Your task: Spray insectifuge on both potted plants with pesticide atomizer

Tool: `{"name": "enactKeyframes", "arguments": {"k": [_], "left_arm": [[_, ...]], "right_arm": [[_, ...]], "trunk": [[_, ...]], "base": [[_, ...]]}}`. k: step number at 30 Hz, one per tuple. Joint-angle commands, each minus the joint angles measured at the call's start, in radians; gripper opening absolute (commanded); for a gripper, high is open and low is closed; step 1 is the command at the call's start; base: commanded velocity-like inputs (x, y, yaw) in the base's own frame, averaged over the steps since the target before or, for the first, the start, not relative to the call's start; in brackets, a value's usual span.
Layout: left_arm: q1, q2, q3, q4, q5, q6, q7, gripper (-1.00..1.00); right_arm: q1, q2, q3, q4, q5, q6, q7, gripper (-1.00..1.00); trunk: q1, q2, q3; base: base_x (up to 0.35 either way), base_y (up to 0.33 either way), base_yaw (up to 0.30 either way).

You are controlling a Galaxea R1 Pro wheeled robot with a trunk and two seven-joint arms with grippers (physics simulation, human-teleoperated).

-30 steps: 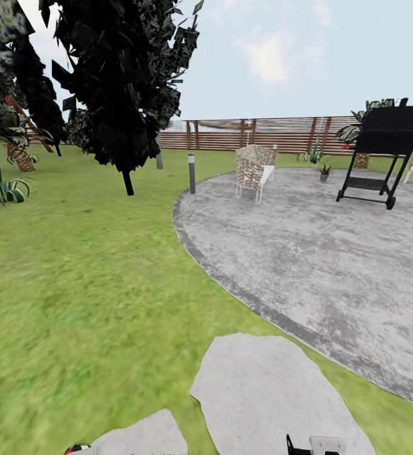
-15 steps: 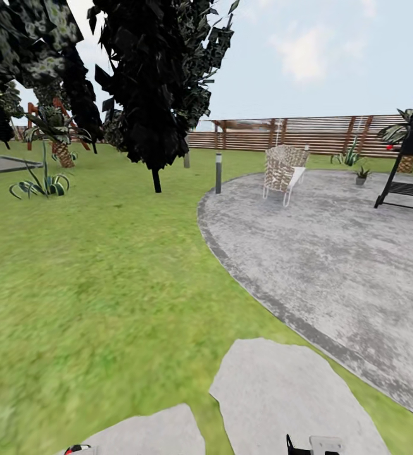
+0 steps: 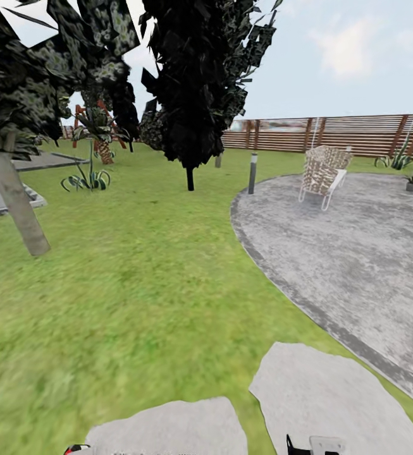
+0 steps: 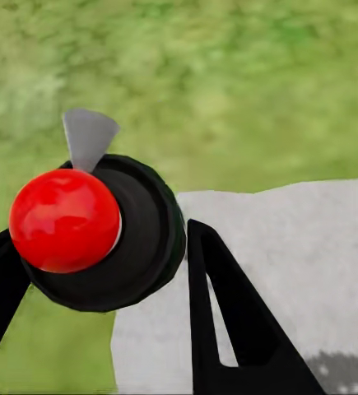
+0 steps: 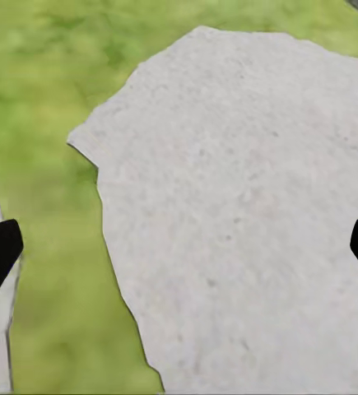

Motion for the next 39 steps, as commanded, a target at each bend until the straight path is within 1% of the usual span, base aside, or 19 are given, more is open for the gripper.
{"name": "enactKeyframes", "arguments": {"k": [1,39], "left_arm": [[-0.001,0.000,-0.002,0.001,0.007,-0.003,0.000,-1.00],[-0.001,0.000,-0.002,0.001,0.007,-0.003,0.000,-1.00]], "right_arm": [[-0.001,0.000,-0.006,0.001,0.006,-0.003,-0.002,1.00],[-0.001,0.000,-0.006,0.001,0.006,-0.003,-0.002,1.00]], "trunk": [[0.000,0.000,-0.001],[0.000,0.000,-0.001]], "base": [[-0.007,0.302,0.278],[0.000,0.307,0.278]]}}
